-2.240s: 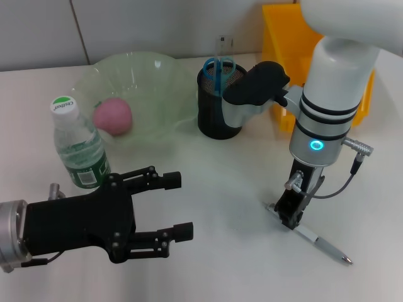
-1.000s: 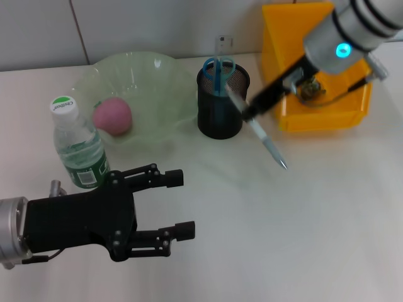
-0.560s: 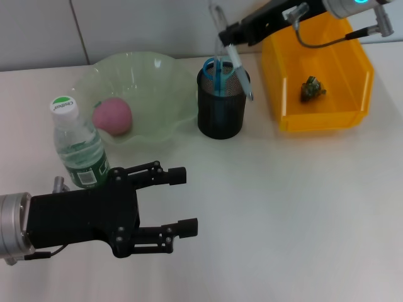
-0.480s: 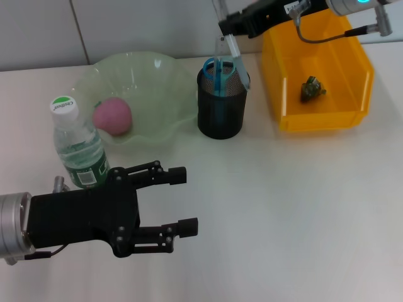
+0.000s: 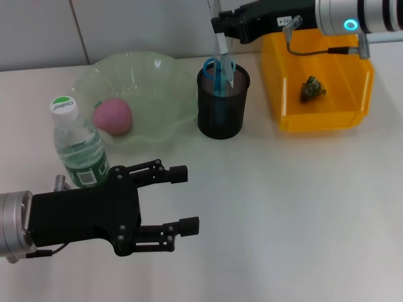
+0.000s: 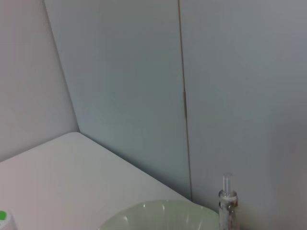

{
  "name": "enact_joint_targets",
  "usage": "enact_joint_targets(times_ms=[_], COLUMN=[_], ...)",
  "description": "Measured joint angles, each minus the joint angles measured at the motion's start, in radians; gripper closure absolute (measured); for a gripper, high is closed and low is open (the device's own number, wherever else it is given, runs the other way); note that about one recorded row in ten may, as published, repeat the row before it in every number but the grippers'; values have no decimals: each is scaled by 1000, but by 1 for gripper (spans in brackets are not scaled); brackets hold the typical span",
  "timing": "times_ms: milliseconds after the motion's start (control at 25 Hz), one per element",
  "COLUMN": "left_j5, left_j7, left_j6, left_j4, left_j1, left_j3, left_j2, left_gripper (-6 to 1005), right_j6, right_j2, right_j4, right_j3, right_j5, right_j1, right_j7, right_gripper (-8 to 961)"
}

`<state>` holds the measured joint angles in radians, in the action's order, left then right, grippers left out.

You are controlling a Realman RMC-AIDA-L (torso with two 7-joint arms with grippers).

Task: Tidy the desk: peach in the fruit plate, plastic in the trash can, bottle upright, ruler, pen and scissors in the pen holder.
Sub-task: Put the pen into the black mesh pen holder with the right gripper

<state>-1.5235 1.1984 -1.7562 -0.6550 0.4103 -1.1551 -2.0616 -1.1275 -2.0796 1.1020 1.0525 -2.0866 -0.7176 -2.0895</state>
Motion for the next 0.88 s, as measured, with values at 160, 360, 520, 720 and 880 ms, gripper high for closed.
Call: enact_joint_targets(times_ms=[160,360,520,720,880], left_j5=[2,2,2,0,-1], left_j7=[-2,-4,-4,-5,-5], left_j6=[0,0,0,-1,-1], left_j4=[4,6,6,6,7], left_j1=[2,2,2,2,0], left_j3=[0,0,0,0,0], left_j2=[0,-1,-1,-2,-2], left_gripper=[186,185,185,185,185], right_j6=[28,66,88,107,134], right_j2=[0,1,1,1,1], right_j4=[-49,-113,-169,-225,-264], right_j3=[0,0,-1,-4,-1], right_j5=[42,95,159,188,192], right_j1=[-1,-4,-5,-8,-8], right_j7=[60,140,230,293,327], right_gripper=[778,772,768,762,757])
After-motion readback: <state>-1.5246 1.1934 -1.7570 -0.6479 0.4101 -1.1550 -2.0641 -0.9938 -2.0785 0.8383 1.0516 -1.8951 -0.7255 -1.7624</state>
